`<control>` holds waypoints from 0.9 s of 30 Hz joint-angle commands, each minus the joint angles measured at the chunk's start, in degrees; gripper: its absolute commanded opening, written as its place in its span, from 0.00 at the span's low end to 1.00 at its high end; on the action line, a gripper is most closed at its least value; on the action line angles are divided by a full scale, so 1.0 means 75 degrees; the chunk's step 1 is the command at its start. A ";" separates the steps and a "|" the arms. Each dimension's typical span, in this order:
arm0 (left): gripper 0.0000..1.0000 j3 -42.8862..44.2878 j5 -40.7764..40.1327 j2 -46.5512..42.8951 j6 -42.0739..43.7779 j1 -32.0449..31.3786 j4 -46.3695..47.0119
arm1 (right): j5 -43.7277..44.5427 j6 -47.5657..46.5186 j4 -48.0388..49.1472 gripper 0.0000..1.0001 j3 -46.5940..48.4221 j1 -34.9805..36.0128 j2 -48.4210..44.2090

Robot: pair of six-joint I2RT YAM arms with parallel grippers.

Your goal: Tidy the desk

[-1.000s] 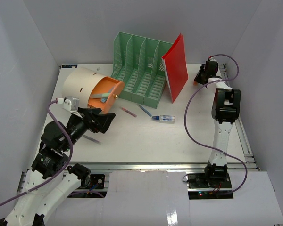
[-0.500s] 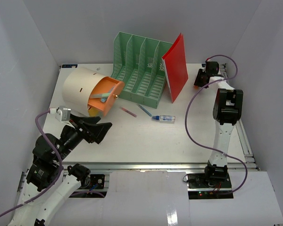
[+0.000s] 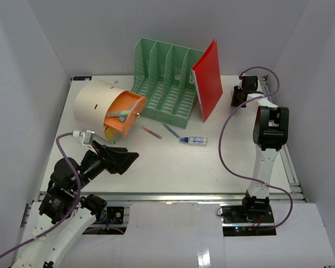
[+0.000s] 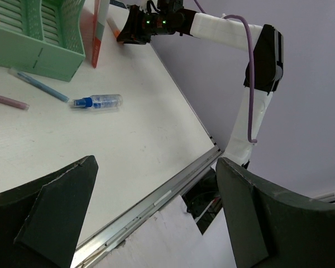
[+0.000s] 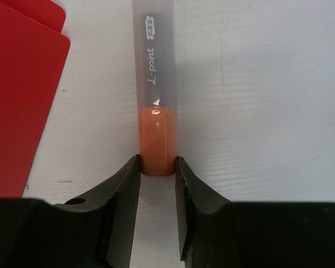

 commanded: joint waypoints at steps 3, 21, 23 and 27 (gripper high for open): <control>0.98 -0.0295 0.0490 -0.0139 -0.0443 0.0004 0.0236 | -0.0167 -0.0344 -0.0030 0.10 -0.0627 -0.0003 -0.0505; 0.98 -0.2140 0.1414 0.1022 -0.2830 -0.0027 0.4115 | -0.2768 -0.1706 0.0475 0.08 -0.5846 -0.0026 -0.6802; 0.98 -0.2229 0.1376 0.1377 -0.2980 -0.0119 0.4823 | -0.3019 -0.1796 0.0487 0.08 -0.6213 -0.0026 -0.7480; 0.98 -0.2049 0.0862 0.2512 -0.2857 -0.1019 0.5811 | -0.4213 -0.2226 0.0440 0.08 -0.6736 -0.0006 -0.9001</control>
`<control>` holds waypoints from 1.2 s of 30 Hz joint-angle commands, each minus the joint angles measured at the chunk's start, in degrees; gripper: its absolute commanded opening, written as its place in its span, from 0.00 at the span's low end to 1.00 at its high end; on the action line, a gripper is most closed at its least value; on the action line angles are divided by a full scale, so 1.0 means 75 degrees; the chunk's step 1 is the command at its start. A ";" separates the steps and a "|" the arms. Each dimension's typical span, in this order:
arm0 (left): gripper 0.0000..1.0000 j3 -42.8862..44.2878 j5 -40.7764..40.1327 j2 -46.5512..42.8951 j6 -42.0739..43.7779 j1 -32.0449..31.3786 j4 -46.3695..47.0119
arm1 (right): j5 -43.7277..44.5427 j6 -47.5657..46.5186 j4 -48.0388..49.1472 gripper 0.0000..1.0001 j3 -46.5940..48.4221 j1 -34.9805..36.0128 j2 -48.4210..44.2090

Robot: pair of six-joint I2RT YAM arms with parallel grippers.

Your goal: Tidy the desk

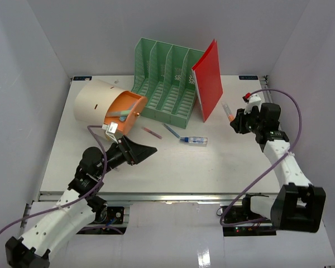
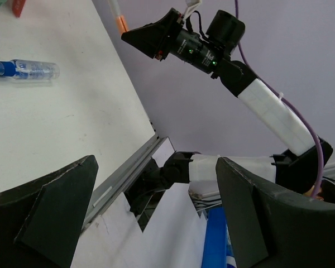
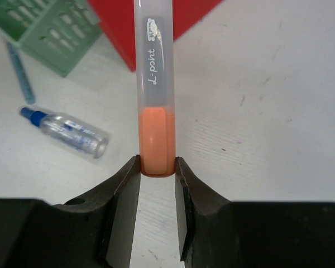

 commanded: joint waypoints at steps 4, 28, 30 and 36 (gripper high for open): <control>0.98 0.0852 -0.1527 0.2711 0.0646 -0.2237 0.2623 | -0.2303 -0.1063 -0.0411 0.08 -0.0299 0.0292 -0.1770; 0.87 0.3673 -0.3690 0.7299 0.1411 -0.3294 0.4783 | -0.4274 -0.0187 -0.0764 0.08 -0.0455 0.1432 -0.3490; 0.83 0.3727 -0.3671 0.7361 0.1358 -0.3293 0.4809 | -0.4318 -0.0064 -0.0649 0.08 -0.0499 0.1486 -0.3543; 0.54 0.3832 -0.3467 0.7373 0.1234 -0.3293 0.4809 | -0.4248 -0.0140 -0.0648 0.08 -0.0629 0.1597 -0.3626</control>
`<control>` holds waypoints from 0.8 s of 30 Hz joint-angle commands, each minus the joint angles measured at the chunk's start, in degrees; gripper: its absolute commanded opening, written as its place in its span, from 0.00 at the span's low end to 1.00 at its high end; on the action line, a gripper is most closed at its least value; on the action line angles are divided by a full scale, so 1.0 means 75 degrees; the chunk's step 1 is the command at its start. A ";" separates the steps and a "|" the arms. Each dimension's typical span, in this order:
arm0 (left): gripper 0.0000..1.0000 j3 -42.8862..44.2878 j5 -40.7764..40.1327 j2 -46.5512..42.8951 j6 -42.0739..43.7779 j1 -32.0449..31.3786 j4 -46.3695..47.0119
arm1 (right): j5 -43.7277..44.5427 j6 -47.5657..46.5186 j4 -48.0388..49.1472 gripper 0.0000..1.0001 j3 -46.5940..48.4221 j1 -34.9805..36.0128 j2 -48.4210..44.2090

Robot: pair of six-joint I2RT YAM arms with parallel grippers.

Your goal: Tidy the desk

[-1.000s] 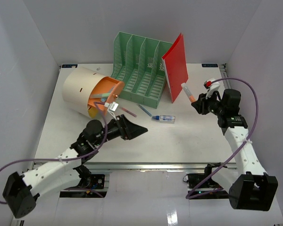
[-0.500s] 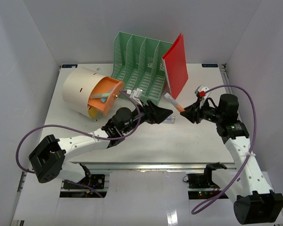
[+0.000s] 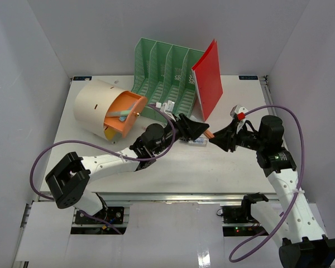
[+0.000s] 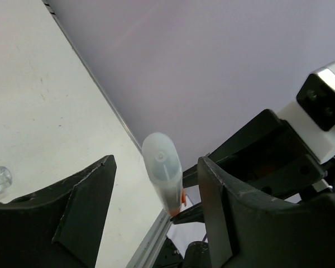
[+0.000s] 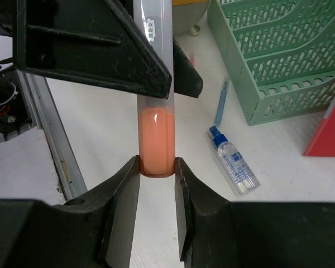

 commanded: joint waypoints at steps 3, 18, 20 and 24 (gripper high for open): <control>0.40 0.0296 0.0148 -0.0168 -0.0200 -0.0027 0.0157 | -0.0098 -0.0044 0.0258 0.08 -0.0134 0.0157 -0.0193; 0.08 -0.0074 -0.0295 -0.1456 0.0221 -0.0020 -0.1250 | -0.0024 -0.1381 -0.0284 0.94 -0.0117 0.0235 -0.0578; 0.08 0.0119 -0.0622 -0.1959 0.0714 0.0052 -0.2711 | -0.0004 -0.1922 -0.0655 0.98 -0.0031 0.0217 -0.0689; 0.07 0.1049 -0.1421 -0.3064 0.2128 0.0595 -0.6267 | -0.0266 -0.2556 -0.0983 0.98 -0.0242 0.0161 -0.0979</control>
